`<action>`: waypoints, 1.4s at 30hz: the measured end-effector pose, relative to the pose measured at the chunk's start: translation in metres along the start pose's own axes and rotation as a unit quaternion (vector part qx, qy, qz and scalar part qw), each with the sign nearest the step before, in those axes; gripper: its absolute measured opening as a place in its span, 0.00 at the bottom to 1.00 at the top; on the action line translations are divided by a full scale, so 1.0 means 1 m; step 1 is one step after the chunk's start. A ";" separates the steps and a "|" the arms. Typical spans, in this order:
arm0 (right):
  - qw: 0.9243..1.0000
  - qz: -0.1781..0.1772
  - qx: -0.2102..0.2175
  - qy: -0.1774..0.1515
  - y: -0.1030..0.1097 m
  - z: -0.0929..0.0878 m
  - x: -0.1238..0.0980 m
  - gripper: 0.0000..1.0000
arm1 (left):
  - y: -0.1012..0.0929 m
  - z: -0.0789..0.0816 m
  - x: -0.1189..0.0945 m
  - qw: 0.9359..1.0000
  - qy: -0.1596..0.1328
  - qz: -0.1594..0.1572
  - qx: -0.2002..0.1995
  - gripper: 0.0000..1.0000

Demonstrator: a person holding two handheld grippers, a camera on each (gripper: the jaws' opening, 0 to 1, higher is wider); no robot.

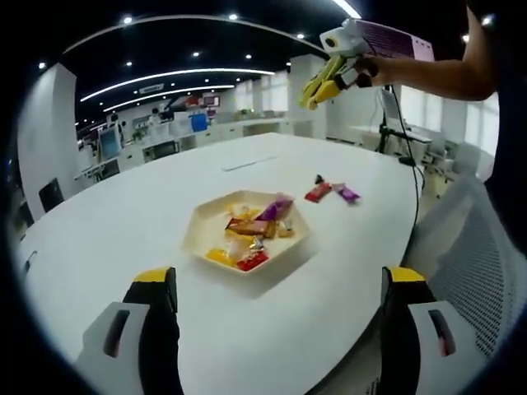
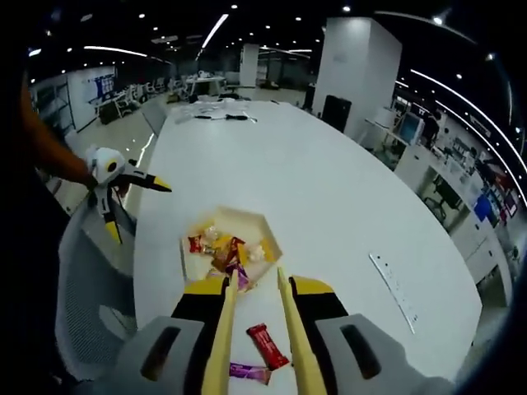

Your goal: Place the target food into the container with the food tongs after gripping and lifting it, then release it inside without dropping or visibly crushing the food.

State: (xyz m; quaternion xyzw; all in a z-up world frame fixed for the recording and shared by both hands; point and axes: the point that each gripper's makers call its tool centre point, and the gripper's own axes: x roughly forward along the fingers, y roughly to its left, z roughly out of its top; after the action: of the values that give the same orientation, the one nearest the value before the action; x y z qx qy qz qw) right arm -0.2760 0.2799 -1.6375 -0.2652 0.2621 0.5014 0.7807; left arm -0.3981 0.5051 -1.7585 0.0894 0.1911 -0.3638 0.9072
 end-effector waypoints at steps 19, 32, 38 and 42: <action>0.998 0.005 -0.048 0.042 -0.009 -0.087 0.005 0.28 | 0.000 -0.006 0.002 1.000 0.015 0.001 -0.012 0.99; 0.995 0.025 -0.026 0.097 -0.010 -0.151 0.046 0.27 | -0.001 -0.009 0.003 1.000 0.023 0.000 -0.015 0.99; 0.992 0.038 -0.041 0.117 -0.011 -0.161 0.065 0.27 | 0.000 -0.011 0.004 1.000 0.026 -0.001 -0.016 0.99; 0.985 0.050 -0.070 0.147 -0.010 -0.173 0.075 0.27 | 0.000 -0.012 0.004 0.999 0.028 -0.001 -0.016 0.99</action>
State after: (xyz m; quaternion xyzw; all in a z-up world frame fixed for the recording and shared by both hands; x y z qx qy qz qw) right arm -0.2646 0.2075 -1.8113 -0.3767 0.3508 0.5125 0.6873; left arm -0.3987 0.5057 -1.7712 0.0851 0.2221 -0.3588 0.9026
